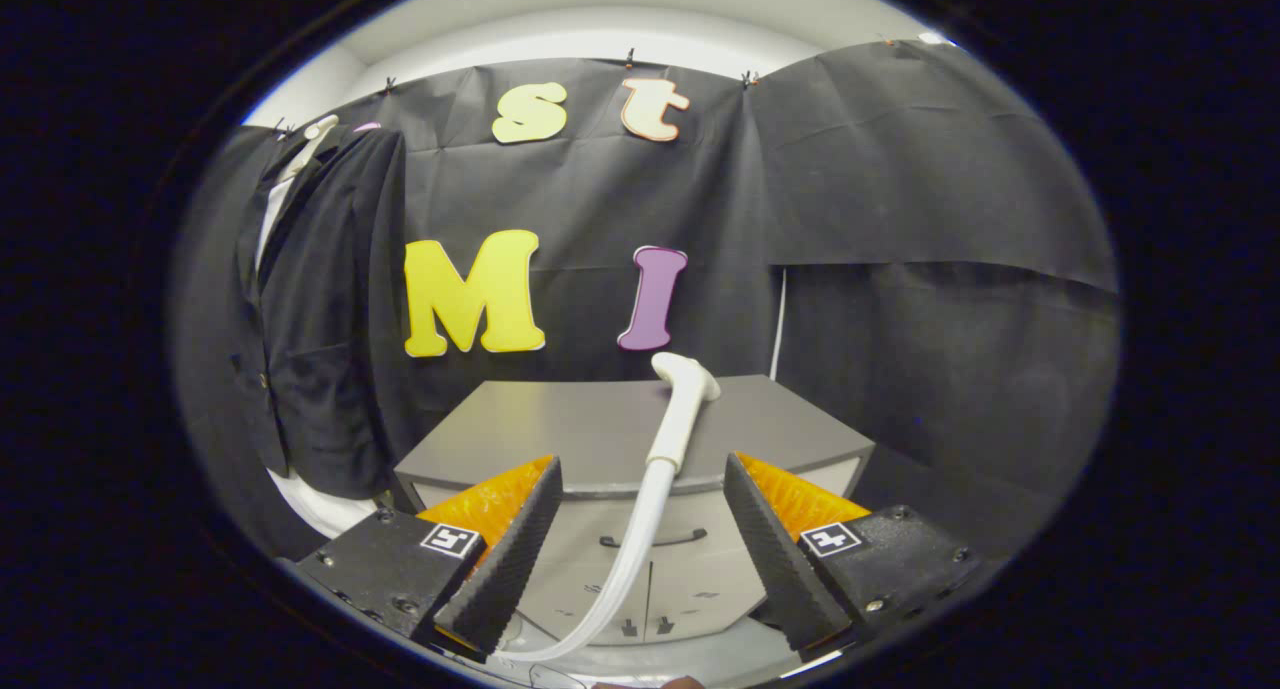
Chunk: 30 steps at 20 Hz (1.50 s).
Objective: Iron the clothes twice with a garment steamer, once on the left side and once on the right side.
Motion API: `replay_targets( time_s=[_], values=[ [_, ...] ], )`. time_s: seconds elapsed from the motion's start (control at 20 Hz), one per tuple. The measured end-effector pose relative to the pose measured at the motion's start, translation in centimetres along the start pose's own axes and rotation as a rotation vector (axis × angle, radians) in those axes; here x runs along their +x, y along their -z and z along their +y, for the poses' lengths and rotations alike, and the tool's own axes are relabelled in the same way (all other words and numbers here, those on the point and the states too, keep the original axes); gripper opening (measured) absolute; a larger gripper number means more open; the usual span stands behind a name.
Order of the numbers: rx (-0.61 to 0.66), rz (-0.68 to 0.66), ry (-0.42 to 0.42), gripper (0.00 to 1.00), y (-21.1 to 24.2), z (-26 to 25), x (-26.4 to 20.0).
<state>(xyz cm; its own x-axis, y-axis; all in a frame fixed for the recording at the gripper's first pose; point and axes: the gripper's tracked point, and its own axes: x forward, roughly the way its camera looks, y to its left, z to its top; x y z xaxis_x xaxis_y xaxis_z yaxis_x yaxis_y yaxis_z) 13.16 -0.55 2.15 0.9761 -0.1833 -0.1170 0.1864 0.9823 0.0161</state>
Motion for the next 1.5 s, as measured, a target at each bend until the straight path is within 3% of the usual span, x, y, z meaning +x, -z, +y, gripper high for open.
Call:
replay_targets(
  time_s=[0.35,0.85,1.2,1.35,1.5],
  values=[
    [0.067,0.201,-0.065,1.0,-1.5,-1.3,9.7],
    [0.201,0.48,0.01,0.96,1.3,-4.6,19.9],
    [0.243,0.607,0.024,0.71,2.9,-3.7,22.4],
    [0.204,0.595,0.063,0.54,3.1,-4.2,22.5],
    [0.247,0.572,0.069,0.44,2.8,-3.9,22.7]
  ],
)
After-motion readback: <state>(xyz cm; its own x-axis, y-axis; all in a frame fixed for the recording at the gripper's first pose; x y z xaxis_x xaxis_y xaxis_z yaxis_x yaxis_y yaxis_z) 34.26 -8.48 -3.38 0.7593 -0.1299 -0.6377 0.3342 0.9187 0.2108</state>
